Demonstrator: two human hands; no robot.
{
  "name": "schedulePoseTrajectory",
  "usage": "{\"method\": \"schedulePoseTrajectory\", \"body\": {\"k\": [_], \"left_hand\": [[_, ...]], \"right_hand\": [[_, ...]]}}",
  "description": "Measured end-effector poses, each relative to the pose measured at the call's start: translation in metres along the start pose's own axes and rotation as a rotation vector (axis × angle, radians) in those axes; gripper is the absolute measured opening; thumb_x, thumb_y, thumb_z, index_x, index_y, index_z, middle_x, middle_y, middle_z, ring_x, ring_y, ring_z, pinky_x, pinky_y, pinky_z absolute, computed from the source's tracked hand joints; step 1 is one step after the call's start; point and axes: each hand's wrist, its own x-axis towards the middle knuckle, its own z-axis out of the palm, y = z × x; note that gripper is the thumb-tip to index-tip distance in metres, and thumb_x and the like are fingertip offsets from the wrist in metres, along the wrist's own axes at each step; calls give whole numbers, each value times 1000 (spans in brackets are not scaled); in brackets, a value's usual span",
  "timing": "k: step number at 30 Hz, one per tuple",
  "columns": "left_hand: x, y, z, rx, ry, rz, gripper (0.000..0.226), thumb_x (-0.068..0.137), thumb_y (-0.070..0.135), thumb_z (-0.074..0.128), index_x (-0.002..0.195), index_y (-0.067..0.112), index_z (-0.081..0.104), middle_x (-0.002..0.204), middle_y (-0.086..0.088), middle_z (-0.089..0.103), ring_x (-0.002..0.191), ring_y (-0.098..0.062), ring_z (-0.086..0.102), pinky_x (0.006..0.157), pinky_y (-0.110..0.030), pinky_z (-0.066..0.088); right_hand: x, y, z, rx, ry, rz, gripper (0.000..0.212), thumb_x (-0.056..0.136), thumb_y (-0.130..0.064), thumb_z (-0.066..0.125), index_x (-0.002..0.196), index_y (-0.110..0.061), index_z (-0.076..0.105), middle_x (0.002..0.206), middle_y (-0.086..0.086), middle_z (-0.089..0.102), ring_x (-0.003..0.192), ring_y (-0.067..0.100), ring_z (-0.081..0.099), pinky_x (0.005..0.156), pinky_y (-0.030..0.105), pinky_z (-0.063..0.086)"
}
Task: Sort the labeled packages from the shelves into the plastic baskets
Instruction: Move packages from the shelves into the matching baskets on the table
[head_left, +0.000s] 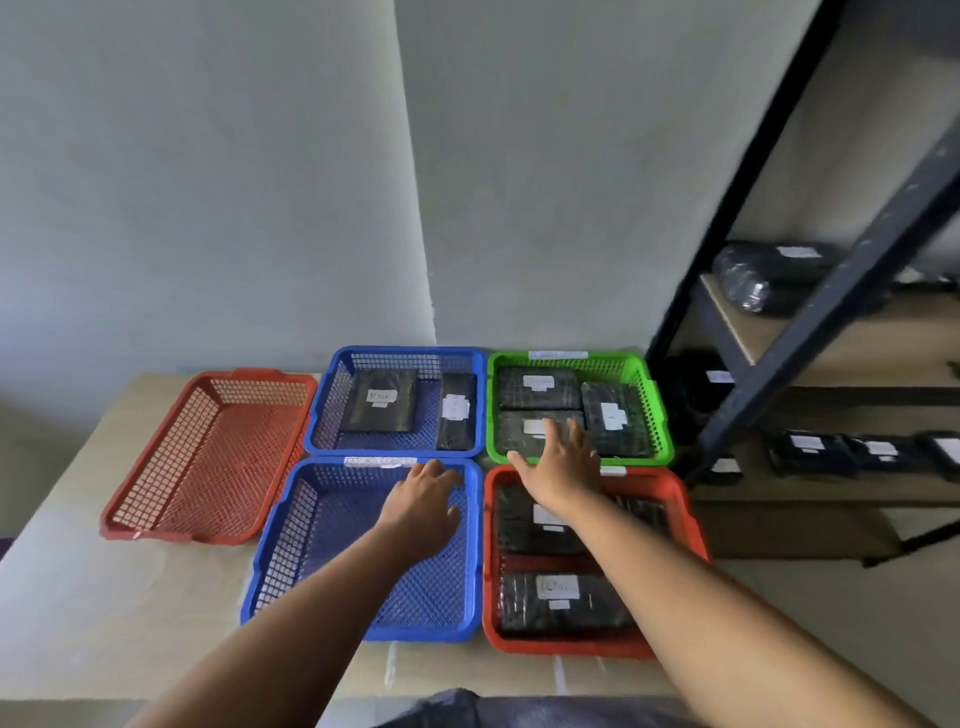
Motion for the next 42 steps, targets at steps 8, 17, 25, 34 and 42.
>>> {"method": "schedulePoseTrajectory", "body": {"k": [8, 17, 25, 34, 42], "left_hand": [[-58, 52, 16, -71, 10, 140, 46, 101, 34, 61, 147, 27, 57, 140, -1, 56, 132, -27, 52, 102, -45, 52], [-130, 106, 50, -156, -16, 227, 39, 98, 35, 64, 137, 34, 63, 139, 7, 58, 129, -20, 56, 99, -42, 55], [-134, 176, 60, -191, -10, 285, 40, 98, 31, 65, 137, 35, 63, 136, 10, 59, 130, -16, 53, 106, -35, 49], [-70, 349, 95, -271, 57, 316, 31, 96, 25, 63, 124, 37, 70, 131, 10, 64, 123, -17, 59, 104, -37, 51], [-27, 517, 127, -452, 114, 340, 32, 90, 20, 70, 121, 29, 74, 118, 14, 65, 114, -11, 63, 104, -35, 53]], "right_hand": [[-83, 62, -15, 61, 118, 122, 90, 93, -74, 54, 164, -28, 23, 173, 13, 13, 158, 36, 15, 123, 55, 27], [-156, 134, -29, 21, 257, 135, 87, 91, -74, 55, 161, -28, 31, 163, 9, 30, 148, 31, 33, 117, 52, 36], [-155, 197, -64, 57, 328, 93, 83, 94, -70, 56, 159, -25, 33, 162, 11, 33, 149, 31, 34, 116, 52, 38], [-129, 350, -150, 3, 416, -69, 77, 94, -62, 61, 157, -25, 37, 153, 6, 41, 141, 29, 40, 109, 50, 46], [-108, 498, -233, 85, 431, -58, 72, 95, -56, 64, 155, -27, 36, 150, 3, 43, 138, 27, 42, 105, 48, 49]]}}
